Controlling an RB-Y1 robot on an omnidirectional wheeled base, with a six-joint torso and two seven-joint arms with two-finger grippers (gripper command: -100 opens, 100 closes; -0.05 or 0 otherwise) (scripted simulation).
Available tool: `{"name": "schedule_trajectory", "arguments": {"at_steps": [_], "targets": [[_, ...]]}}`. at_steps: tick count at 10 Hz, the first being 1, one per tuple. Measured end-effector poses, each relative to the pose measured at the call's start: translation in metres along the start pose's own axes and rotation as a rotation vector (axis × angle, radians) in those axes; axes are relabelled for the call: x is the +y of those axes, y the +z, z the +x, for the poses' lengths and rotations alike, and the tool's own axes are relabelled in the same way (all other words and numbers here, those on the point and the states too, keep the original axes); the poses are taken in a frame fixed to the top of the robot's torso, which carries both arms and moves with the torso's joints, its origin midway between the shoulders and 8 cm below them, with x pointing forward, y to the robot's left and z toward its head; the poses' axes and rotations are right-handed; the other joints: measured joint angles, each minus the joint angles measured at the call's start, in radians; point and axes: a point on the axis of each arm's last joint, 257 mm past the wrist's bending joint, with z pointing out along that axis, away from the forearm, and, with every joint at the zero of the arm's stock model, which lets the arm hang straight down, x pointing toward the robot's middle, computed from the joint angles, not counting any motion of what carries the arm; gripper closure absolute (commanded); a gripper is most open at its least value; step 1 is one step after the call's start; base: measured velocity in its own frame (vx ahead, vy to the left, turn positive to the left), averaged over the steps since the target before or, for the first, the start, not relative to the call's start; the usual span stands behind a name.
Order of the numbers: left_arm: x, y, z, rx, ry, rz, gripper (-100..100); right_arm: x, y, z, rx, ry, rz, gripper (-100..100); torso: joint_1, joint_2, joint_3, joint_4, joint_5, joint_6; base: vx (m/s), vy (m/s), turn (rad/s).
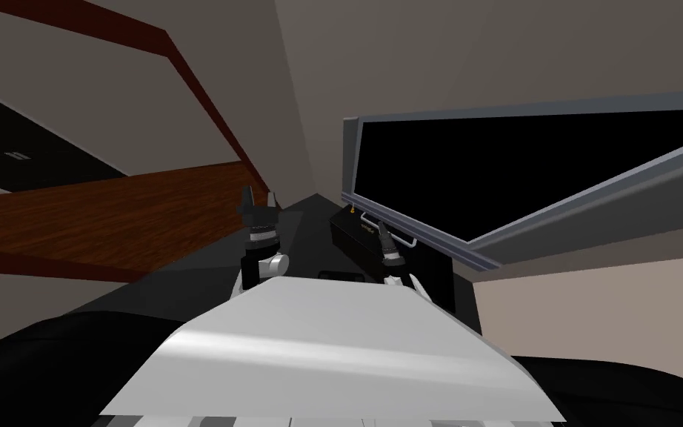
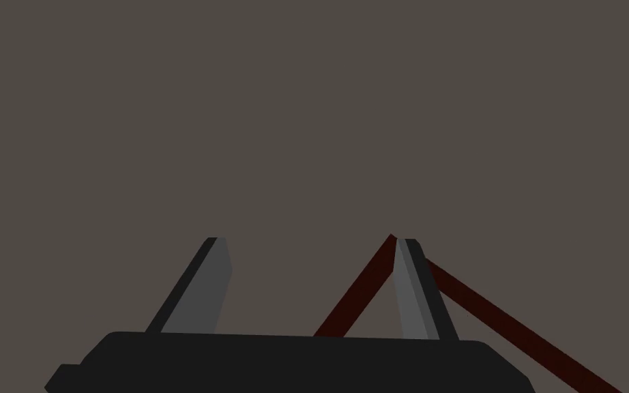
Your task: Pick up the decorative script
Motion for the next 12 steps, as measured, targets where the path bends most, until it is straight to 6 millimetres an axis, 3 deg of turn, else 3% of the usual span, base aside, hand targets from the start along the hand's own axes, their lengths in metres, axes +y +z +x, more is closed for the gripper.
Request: {"name": "schedule_trajectory", "arguments": {"at_steps": [3,4,7,10,12], "targets": [[0.000,0.000,0.000,0.000,0.000,0.000,0,-0.040,-0.013,0.028,0.121,-0.074,0.071,-100,0.000,-0.001,0.000,0.000,0.000,0.000,-0.025,0.009,0.340],[0.000,0.000,0.000,0.000,0.000,0.000,0,-0.055,-0.020,0.045,0.181,-0.111,0.100,-100,0.000,-0.001,0.000,0.000,0.000,0.000,-0.018,0.007,0.398],[0.000,0.000,0.000,0.000,0.000,0.000,0,-0.093,-0.048,0.081,0.323,-0.210,0.175,-100,-0.001,-0.002,-0.001,0.000,0.000,0.001,-0.003,0.001,0.125],[0.000,0.000,0.000,0.000,0.000,0.000,0,-0.124,-0.072,0.093,0.416,-0.282,0.223,-100,-0.001,-0.003,-0.001,-0.001,0.000,0.001,0.006,-0.001,0.196],[0.000,0.000,0.000,0.000,0.000,0.000,0,-0.152,-0.100,0.102,0.517,-0.360,0.268,-100,-0.002,-0.004,-0.002,-0.001,0.000,0.001,0.019,-0.011,0.269]]}}
